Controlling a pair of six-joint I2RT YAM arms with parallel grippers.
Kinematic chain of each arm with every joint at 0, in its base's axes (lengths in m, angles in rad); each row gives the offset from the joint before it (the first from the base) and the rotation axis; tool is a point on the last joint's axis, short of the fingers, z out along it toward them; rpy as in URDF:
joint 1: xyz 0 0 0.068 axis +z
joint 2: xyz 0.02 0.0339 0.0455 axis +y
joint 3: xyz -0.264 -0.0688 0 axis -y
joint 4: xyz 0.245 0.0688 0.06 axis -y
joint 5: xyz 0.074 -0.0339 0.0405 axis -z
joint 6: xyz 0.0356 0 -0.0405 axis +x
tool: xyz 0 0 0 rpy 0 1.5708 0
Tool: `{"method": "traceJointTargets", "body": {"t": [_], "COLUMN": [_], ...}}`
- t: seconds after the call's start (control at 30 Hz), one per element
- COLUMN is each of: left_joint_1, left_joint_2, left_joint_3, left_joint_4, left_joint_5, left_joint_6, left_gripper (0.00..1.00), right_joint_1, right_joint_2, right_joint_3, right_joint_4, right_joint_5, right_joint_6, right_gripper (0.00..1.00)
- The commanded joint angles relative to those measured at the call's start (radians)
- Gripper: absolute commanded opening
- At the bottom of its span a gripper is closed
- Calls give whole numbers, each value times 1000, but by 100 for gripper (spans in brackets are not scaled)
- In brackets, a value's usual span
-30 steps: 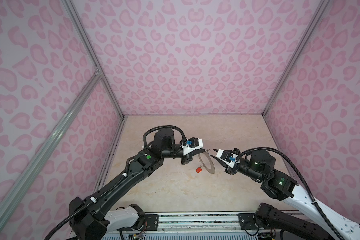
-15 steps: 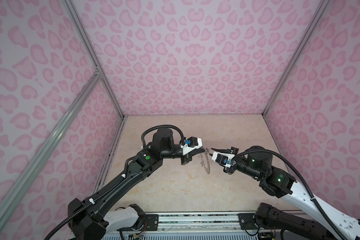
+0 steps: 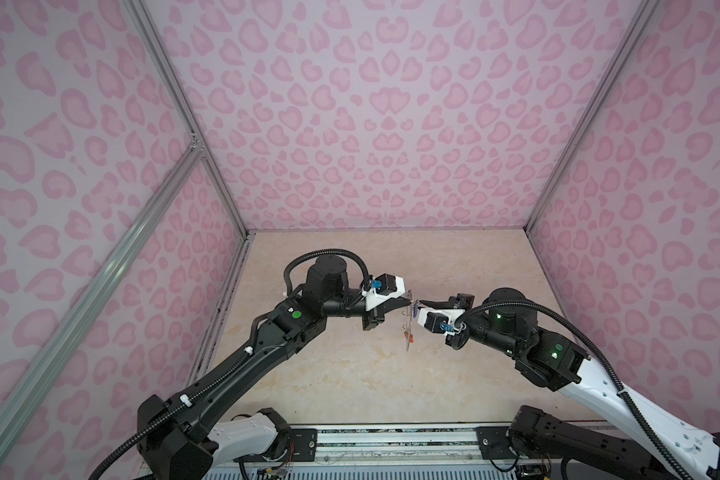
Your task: Put the keys on the keyring
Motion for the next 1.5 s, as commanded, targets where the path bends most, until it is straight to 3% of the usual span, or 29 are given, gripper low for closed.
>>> {"method": "traceJointTargets", "body": {"t": [0.0,0.47,0.67,0.8,1.27,1.47], "left_joint_1": [0,0,0,0,8,10], "left_joint_2": [3,9,9,9,35,32], "left_joint_3": [12,19,20,19,0,-24], "left_joint_4": [15,18,23,44,209,247], "left_joint_5": [19,30,31,11,-70,-82], "left_joint_6": [0,-11,-17,-33,-165,-193], "left_gripper": [3,3,3,3,3,3], "right_joint_1": [1,0,2,3,62,84], "right_joint_2": [7,10,18,19,27,38], "right_joint_3": [8,2,11,15,-33,-45], "right_joint_4": [-2,49,17,-7,47,87], "right_joint_5": [0,8,8,27,159,161], "right_joint_6": [-20,24,18,19,125,165], "right_gripper": [11,12,0,0,0,0]}}
